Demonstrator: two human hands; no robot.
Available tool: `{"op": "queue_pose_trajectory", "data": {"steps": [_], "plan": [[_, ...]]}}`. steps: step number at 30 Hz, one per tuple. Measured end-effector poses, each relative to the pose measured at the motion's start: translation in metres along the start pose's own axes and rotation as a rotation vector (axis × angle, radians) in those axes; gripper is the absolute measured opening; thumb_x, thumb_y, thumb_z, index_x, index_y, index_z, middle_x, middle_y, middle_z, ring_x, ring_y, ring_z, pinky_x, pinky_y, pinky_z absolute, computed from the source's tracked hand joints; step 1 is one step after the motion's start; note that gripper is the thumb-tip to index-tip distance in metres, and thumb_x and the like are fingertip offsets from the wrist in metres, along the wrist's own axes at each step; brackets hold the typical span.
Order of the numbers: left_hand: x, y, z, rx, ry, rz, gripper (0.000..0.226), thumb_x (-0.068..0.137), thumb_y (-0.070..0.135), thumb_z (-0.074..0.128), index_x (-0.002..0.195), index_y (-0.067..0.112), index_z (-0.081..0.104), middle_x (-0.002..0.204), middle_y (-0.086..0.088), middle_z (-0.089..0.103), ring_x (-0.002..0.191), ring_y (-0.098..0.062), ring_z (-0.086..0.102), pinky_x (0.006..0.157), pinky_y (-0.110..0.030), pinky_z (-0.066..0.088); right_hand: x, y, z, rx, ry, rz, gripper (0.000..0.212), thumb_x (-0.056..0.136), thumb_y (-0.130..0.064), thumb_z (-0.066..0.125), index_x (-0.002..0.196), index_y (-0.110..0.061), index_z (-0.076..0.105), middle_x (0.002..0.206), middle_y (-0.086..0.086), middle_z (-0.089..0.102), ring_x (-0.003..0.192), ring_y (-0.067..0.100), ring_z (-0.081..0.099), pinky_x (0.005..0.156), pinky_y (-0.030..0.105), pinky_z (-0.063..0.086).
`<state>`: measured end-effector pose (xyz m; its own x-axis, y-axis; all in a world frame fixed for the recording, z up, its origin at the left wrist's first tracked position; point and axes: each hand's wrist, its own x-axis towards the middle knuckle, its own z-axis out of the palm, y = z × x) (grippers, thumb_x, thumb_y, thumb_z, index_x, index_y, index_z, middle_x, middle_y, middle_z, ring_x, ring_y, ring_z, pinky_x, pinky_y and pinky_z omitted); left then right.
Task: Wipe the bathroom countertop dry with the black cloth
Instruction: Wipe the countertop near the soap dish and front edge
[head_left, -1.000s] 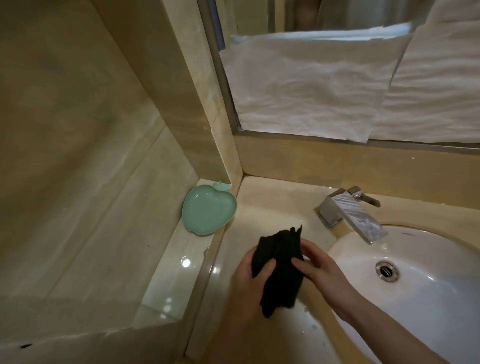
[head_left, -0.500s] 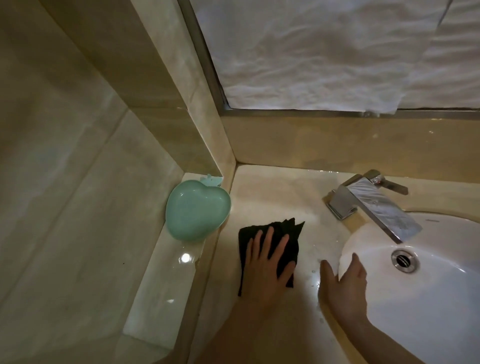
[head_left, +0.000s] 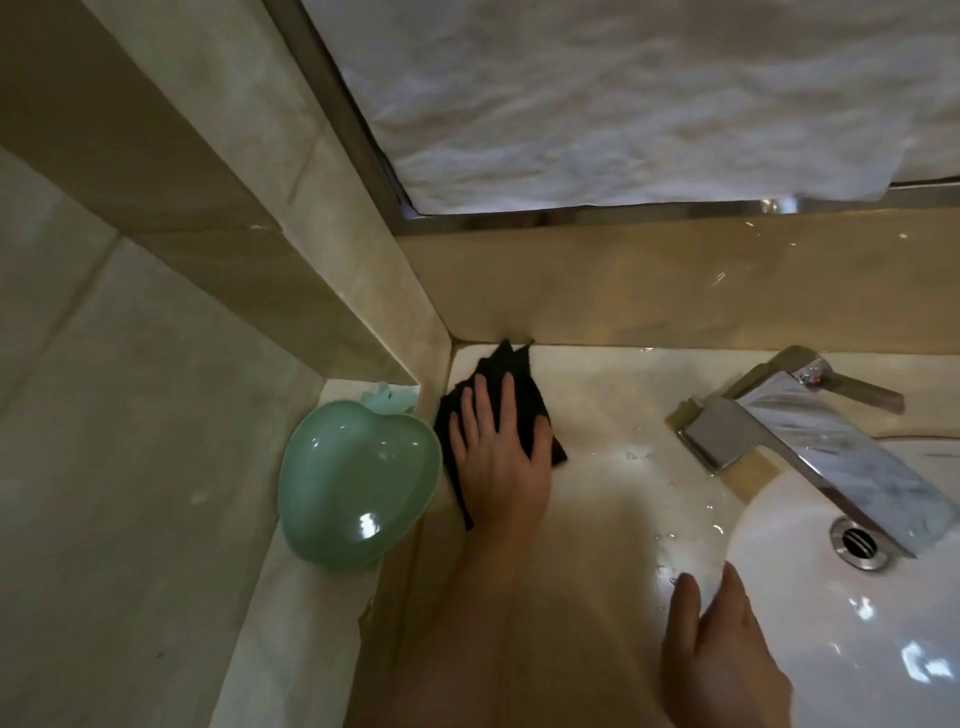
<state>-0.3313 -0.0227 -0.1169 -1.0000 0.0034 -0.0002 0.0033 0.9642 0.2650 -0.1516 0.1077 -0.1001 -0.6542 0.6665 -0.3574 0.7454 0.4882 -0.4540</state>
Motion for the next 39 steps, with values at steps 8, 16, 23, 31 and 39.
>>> {"op": "queue_pose_trajectory", "data": {"steps": [8,16,23,31,39], "plan": [[0.01,0.043,0.014,0.033,-0.078,0.33,0.061,0.101,0.039,0.019,0.159,0.02,0.012,0.167,-0.006,0.006,0.154,-0.021,0.002,0.125,-0.045,0.005,0.003,0.002,0.007,-0.058,0.018,-0.012,0.076,0.088,-0.061,0.007,0.143,-0.019,0.039,0.138,0.005,0.057,0.119,0.028,0.058,0.082,0.041,0.044],[-0.04,0.049,0.01,-0.043,-0.152,0.496,0.057,0.103,0.046,0.03,0.157,0.031,0.021,0.166,0.003,0.015,0.153,-0.016,0.011,0.124,-0.044,0.011,0.001,0.0,0.004,-0.07,0.068,-0.044,0.074,0.088,-0.061,0.007,0.139,-0.021,0.044,0.127,0.005,0.064,0.109,0.028,0.064,0.071,0.036,0.044],[0.006,-0.007,-0.002,0.046,-0.016,0.029,0.064,0.098,0.056,0.029,0.157,0.033,0.021,0.165,-0.005,0.017,0.152,-0.028,0.014,0.123,-0.051,0.01,0.001,0.002,0.005,-0.078,0.072,-0.052,0.079,0.083,-0.064,0.007,0.137,-0.021,0.044,0.124,0.004,0.065,0.107,0.028,0.064,0.067,0.035,0.04],[0.014,0.041,0.009,0.049,-0.057,0.186,0.064,0.098,0.041,0.024,0.159,0.024,0.013,0.166,-0.007,0.013,0.154,-0.025,0.008,0.124,-0.052,0.006,0.0,0.0,0.005,-0.091,0.066,-0.047,0.082,0.084,-0.063,0.008,0.139,-0.014,0.046,0.124,0.008,0.065,0.107,0.032,0.064,0.068,0.039,0.044],[-0.055,0.043,0.008,-0.118,-0.192,0.547,0.054,0.105,0.039,0.029,0.157,0.028,0.023,0.166,0.004,0.014,0.153,-0.011,0.004,0.125,-0.038,0.008,-0.002,-0.001,-0.003,-0.101,0.018,-0.047,0.083,0.083,-0.066,0.001,0.144,-0.021,0.036,0.132,0.001,0.059,0.115,0.025,0.06,0.073,0.038,0.044]]}}
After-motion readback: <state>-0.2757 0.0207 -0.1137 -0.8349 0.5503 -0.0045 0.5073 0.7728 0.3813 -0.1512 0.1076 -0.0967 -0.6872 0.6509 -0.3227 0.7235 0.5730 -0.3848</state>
